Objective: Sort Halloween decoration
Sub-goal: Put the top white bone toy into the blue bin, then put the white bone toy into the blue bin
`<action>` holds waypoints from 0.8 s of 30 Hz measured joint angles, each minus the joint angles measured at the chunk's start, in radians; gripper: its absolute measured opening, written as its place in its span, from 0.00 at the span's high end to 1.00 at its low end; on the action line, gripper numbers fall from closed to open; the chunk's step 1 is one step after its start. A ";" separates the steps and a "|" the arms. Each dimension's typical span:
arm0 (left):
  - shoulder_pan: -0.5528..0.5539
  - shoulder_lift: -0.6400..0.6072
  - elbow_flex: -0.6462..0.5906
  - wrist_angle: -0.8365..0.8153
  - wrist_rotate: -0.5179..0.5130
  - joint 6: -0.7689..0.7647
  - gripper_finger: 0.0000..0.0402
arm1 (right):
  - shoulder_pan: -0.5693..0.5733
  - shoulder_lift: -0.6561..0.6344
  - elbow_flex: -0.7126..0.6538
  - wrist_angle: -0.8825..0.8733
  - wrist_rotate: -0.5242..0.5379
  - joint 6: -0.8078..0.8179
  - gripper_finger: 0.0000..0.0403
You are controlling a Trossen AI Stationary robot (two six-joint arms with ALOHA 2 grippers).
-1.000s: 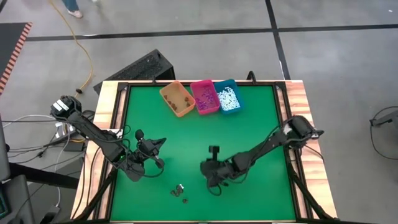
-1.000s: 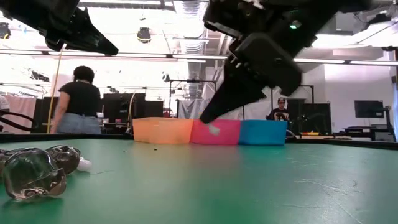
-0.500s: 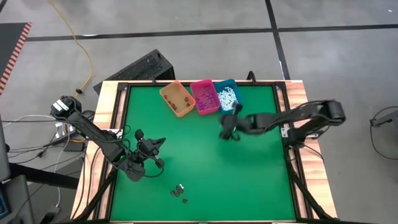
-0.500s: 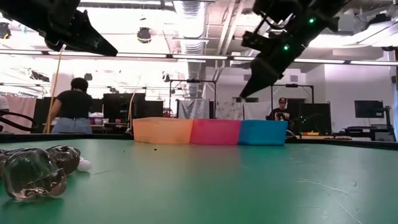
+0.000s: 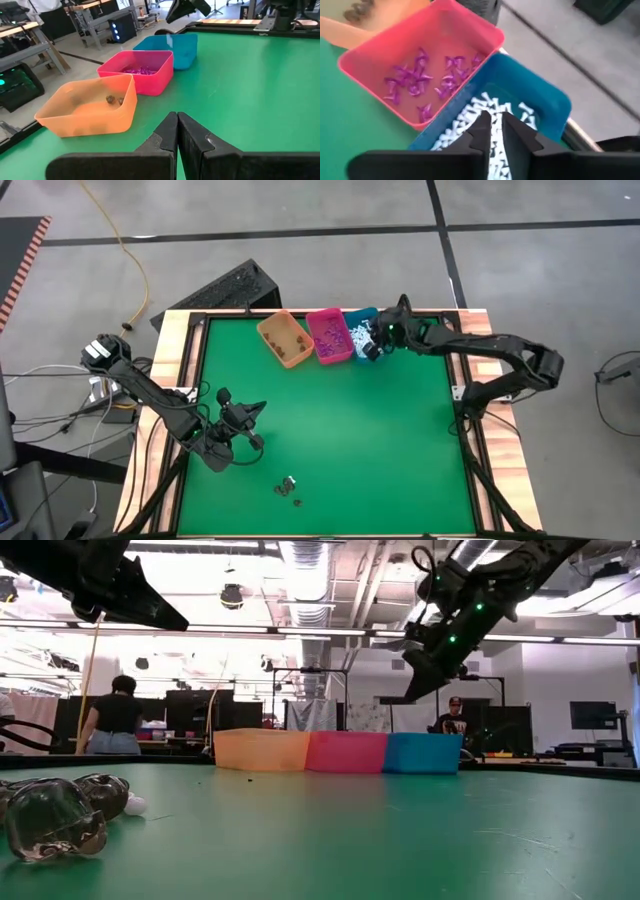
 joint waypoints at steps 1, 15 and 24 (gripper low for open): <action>0.000 0.000 0.000 0.000 0.000 0.000 1.00 | -0.019 0.000 -0.001 -0.004 -0.030 0.005 0.80; -0.002 -0.047 0.000 -0.047 0.308 0.026 1.00 | 0.362 0.117 0.002 0.220 -0.394 0.142 0.59; -0.023 -0.097 0.000 -0.071 0.344 0.029 1.00 | 0.767 0.498 0.110 0.588 -0.223 0.252 0.60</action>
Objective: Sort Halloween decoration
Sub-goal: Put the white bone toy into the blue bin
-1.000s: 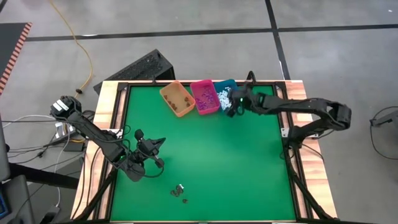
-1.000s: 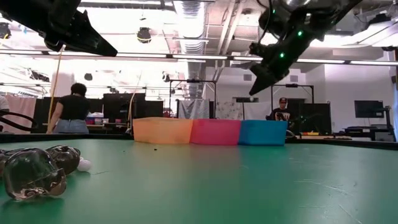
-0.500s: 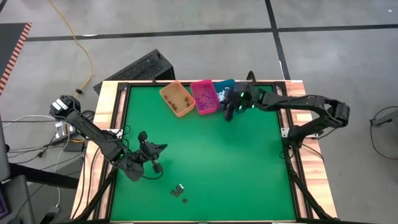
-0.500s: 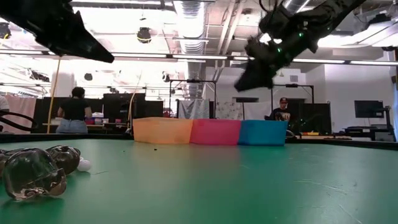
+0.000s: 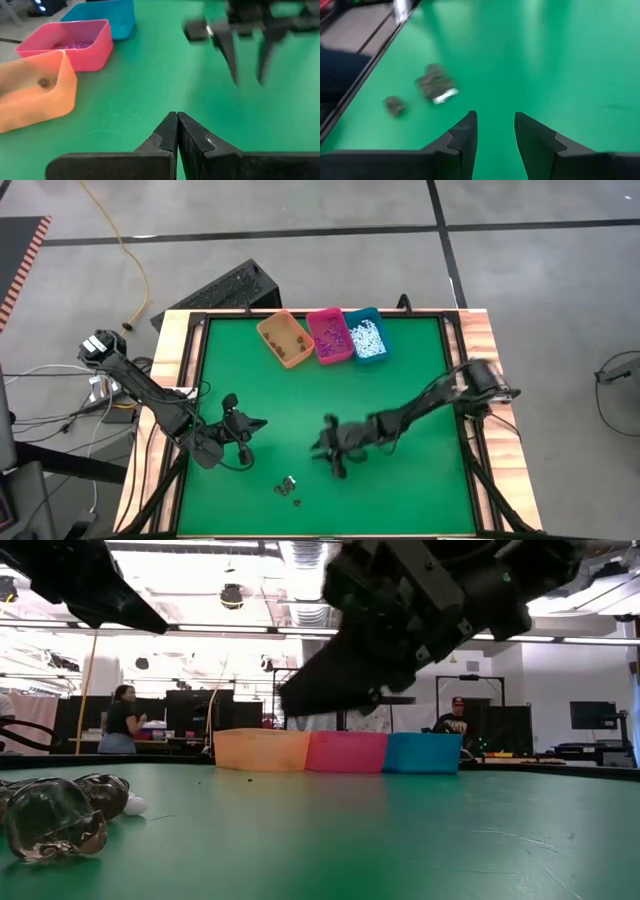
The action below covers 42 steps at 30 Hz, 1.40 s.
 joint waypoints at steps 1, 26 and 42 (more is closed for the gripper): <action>-0.002 -0.003 0.000 0.001 0.006 0.000 1.00 | 0.023 0.047 0.032 0.001 0.000 0.000 0.60; -0.022 -0.003 0.000 -0.021 0.057 -0.022 1.00 | 0.047 0.457 0.624 -0.384 -0.037 -0.191 0.53; -0.022 -0.003 0.000 -0.092 0.048 -0.067 1.00 | 0.029 0.452 0.623 -0.396 -0.032 -0.236 0.96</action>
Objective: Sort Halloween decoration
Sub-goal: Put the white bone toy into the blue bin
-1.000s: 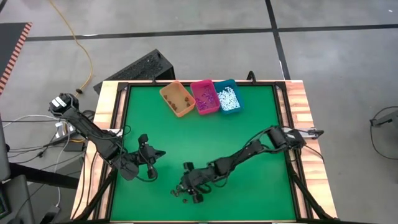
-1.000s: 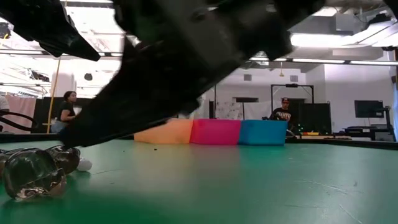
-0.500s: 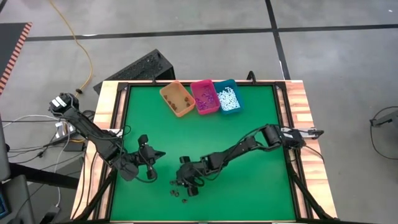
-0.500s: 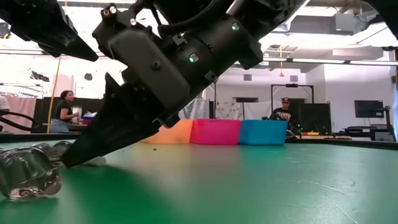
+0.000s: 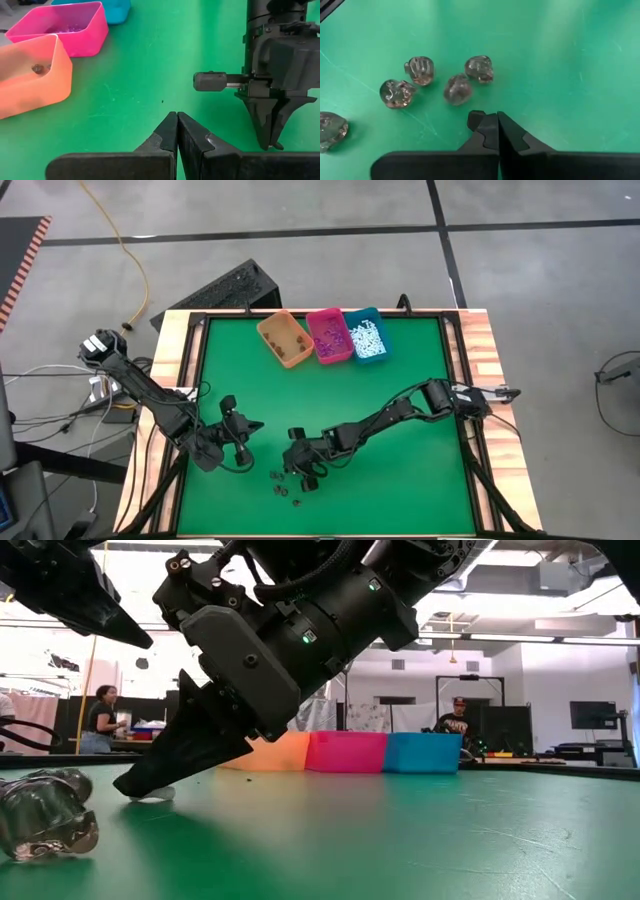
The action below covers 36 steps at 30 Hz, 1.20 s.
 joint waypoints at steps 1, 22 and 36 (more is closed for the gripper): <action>0.000 0.000 0.000 -0.003 0.000 -0.003 1.00 | 0.000 0.000 0.000 0.000 0.000 0.000 0.96; -0.001 0.000 0.000 -0.035 -0.001 -0.025 1.00 | -0.184 -0.384 -0.226 -0.176 0.093 -0.104 0.96; -0.009 0.000 0.000 -0.028 -0.070 -0.038 1.00 | -0.603 -0.869 -0.648 -0.154 0.294 -0.048 0.96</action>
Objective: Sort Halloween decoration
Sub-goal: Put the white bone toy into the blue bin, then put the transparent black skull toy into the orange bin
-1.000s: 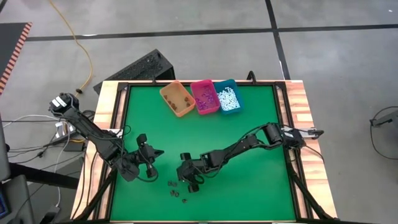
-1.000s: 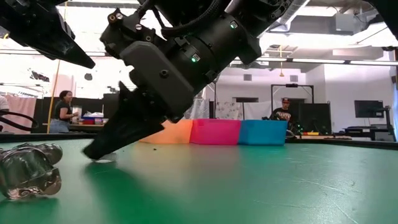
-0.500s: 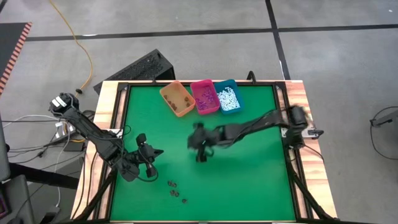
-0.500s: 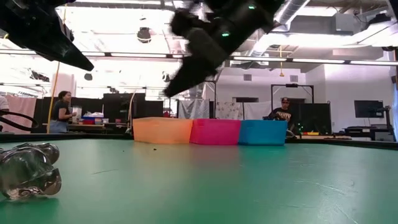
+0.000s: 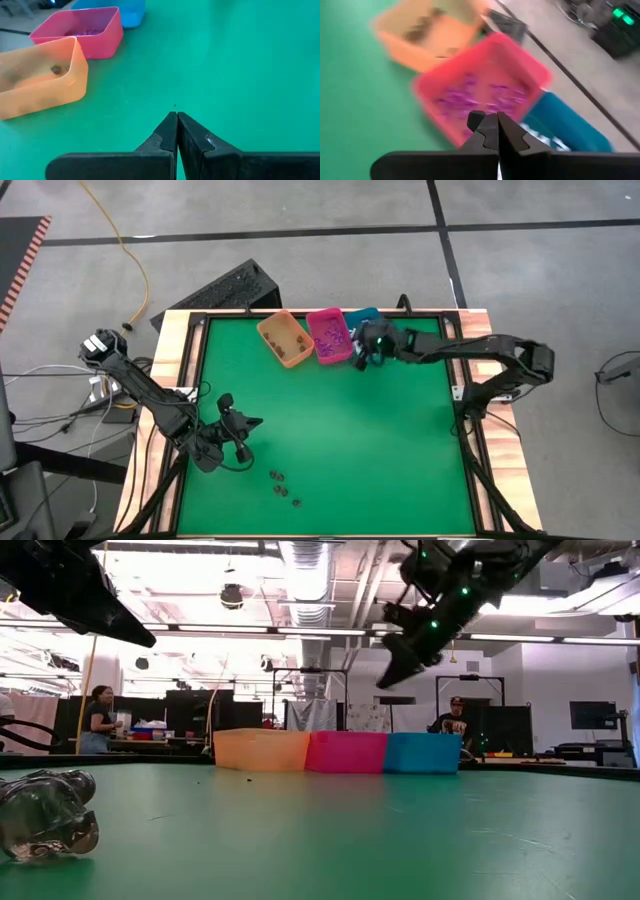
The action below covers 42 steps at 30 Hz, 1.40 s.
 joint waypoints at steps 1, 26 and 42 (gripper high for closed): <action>0.000 0.000 0.000 0.001 0.000 -0.001 1.00 | -0.037 -0.010 -0.006 -0.001 0.000 0.013 0.96; -0.008 0.000 0.000 -0.003 0.041 -0.004 1.00 | -0.006 0.070 -0.018 0.181 -0.485 0.198 0.58; -0.021 0.000 0.000 -0.001 0.049 -0.010 1.00 | 0.552 0.617 0.255 0.619 -0.315 0.185 0.53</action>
